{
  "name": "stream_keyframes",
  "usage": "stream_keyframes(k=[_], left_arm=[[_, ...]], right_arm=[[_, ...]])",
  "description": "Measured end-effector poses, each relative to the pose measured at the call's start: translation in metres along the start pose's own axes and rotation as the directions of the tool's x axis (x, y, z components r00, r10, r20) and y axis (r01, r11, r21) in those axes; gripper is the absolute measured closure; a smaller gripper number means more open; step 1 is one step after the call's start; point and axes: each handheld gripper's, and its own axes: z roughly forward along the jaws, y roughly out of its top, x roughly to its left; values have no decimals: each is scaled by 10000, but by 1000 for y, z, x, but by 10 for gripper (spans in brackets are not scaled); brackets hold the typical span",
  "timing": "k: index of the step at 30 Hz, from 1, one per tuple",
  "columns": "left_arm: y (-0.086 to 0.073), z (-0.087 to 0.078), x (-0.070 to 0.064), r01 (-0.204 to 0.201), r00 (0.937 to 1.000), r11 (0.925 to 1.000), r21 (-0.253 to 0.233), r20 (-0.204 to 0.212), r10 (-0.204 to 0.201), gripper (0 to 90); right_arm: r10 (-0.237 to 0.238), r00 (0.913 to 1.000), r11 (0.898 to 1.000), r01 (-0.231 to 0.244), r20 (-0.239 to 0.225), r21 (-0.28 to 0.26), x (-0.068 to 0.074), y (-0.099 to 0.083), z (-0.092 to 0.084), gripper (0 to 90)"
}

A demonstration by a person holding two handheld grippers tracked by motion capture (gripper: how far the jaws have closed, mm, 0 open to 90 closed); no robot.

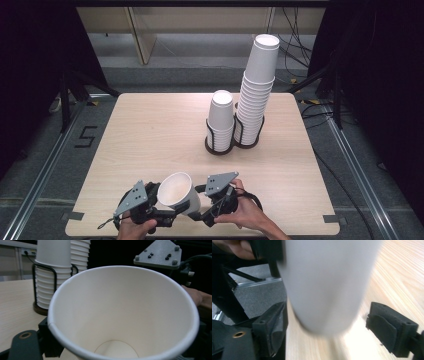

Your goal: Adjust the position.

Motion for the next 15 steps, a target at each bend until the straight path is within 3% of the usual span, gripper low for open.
stream_keyframes(k=[1,4,7,8,11,13,14,15], left_arm=[[1,-2,3,-34,9995,10000,-2,-310,34,160],[0,-4,7,-215,9975,9996,167,-672,226,159],[-2,-5,13,-293,9903,9991,307,-1351,332,159],[-2,-5,13,-293,9903,9991,307,-1351,332,159],[-1,-8,17,-508,9813,9972,556,-1827,602,159],[-1,-9,20,-466,9753,9973,576,-2134,579,159],[-3,-9,24,-503,9691,9978,430,-2394,592,159],[-3,-9,24,-503,9691,9978,430,-2394,592,159]], right_arm=[[155,9996,9997,-159,224,186,-3,-3,-6,174],[264,9986,9995,-272,463,169,-7,-7,-11,172],[546,9939,9984,-560,956,118,-11,-13,-24,173],[546,9939,9984,-560,956,118,-11,-13,-24,173],[782,9887,9967,-804,1282,124,-14,-19,-31,175],[885,9866,9959,-900,1370,48,-16,-22,-34,178],[1089,9834,9936,-1123,1453,153,-16,-25,-38,178],[1089,9834,9936,-1123,1453,153,-16,-25,-38,178]])
